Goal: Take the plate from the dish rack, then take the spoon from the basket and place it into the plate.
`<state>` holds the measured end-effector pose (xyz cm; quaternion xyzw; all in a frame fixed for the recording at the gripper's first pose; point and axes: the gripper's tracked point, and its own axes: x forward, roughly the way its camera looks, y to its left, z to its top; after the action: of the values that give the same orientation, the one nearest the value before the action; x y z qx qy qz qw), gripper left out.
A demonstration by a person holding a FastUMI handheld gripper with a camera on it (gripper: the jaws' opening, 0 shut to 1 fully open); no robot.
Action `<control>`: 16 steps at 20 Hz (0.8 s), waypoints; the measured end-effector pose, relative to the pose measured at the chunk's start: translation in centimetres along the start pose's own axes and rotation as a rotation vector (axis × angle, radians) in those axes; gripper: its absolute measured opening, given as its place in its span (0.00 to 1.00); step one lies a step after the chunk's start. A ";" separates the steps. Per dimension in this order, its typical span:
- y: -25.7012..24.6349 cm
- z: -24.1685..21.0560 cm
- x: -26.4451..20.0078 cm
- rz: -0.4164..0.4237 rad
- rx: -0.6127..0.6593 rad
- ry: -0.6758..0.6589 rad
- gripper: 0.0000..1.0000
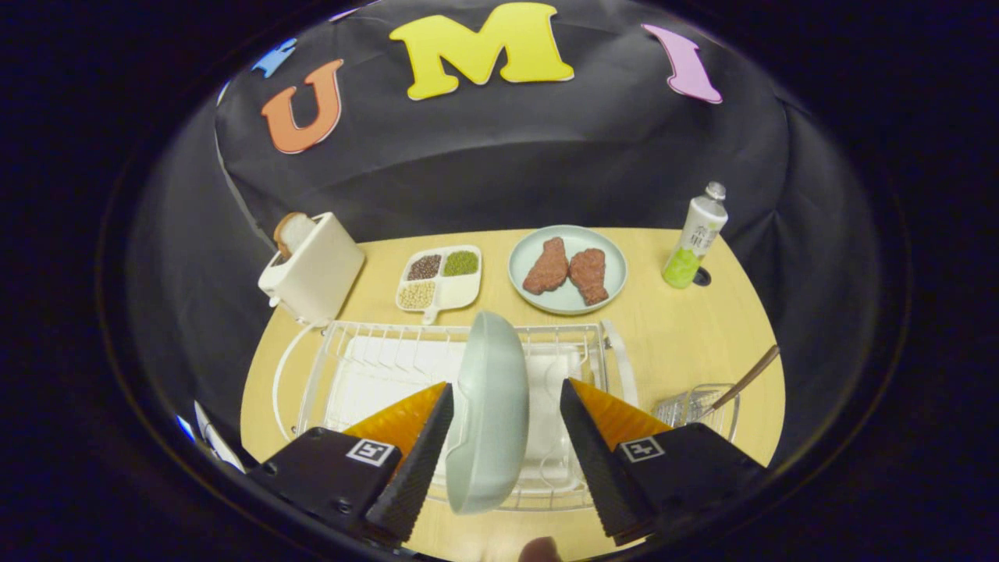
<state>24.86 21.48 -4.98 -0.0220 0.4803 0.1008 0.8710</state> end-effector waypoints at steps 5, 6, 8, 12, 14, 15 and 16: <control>0.8 0.2 -0.1 -0.027 0.064 0.034 0.46; 0.8 0.1 -0.4 -0.041 0.072 0.040 0.42; 0.5 0.1 -0.7 -0.089 0.059 0.051 0.37; 0.9 0.5 -1.9 -0.174 0.028 0.048 0.34; 0.9 1.0 -2.6 -0.218 0.006 0.030 0.34; 0.7 1.3 -3.2 -0.246 -0.016 0.017 0.33; 0.6 1.7 -3.7 -0.269 -0.044 -0.003 0.33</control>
<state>24.24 21.77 -0.87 -0.1052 0.4693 -0.0063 0.8767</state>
